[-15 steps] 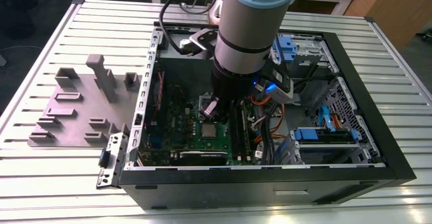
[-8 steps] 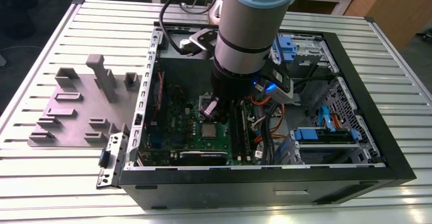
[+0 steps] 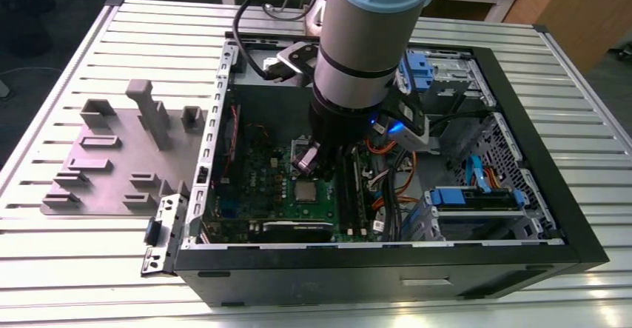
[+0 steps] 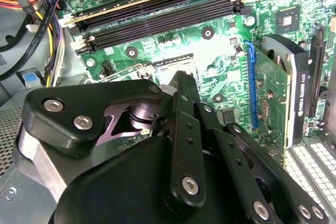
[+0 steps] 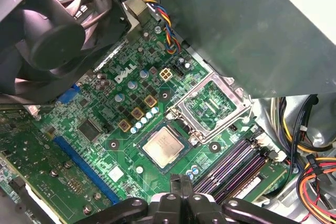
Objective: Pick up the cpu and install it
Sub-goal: 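Close the cpu cover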
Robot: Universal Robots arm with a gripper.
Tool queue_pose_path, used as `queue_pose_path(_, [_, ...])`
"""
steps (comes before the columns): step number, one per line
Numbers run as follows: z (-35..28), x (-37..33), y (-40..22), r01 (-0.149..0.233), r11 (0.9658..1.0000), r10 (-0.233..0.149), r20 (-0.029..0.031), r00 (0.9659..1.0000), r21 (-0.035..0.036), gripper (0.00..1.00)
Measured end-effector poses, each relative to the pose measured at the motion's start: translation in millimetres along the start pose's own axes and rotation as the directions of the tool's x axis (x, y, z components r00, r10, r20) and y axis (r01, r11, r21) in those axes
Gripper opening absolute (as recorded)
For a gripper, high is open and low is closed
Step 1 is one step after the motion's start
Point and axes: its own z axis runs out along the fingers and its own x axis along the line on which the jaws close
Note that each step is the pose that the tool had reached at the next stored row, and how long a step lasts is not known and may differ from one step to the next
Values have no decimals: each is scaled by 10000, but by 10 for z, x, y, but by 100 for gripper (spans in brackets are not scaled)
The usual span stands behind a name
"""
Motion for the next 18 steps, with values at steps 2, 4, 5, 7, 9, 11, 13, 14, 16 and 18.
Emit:
queue_pose_path(2, [0,0,0,28,9997,-22,246,9997,-250,11])
queue_pose_path(4, [-1,-1,-2,64,9994,-53,326,9995,-333,11])
queue_pose_path(5, [1,-1,-1,126,9994,-115,327,9994,-335,11])
queue_pose_path(7, [5,-1,-2,464,9984,-453,311,9985,-334,11])
queue_pose_path(9, [7,-1,-2,815,9961,-805,293,9963,-333,11])
queue_pose_path(11, [7,-2,-4,934,9951,-924,288,9953,-333,11])
queue_pose_path(13, [8,-3,-4,935,9951,-925,289,9953,-334,11])
queue_pose_path(14, [8,-3,-3,934,9951,-925,288,9953,-333,11])
queue_pose_path(16, [7,-3,-3,935,9951,-925,288,9953,-333,11])
queue_pose_path(18, [7,-3,-3,935,9951,-926,288,9953,-333,11])
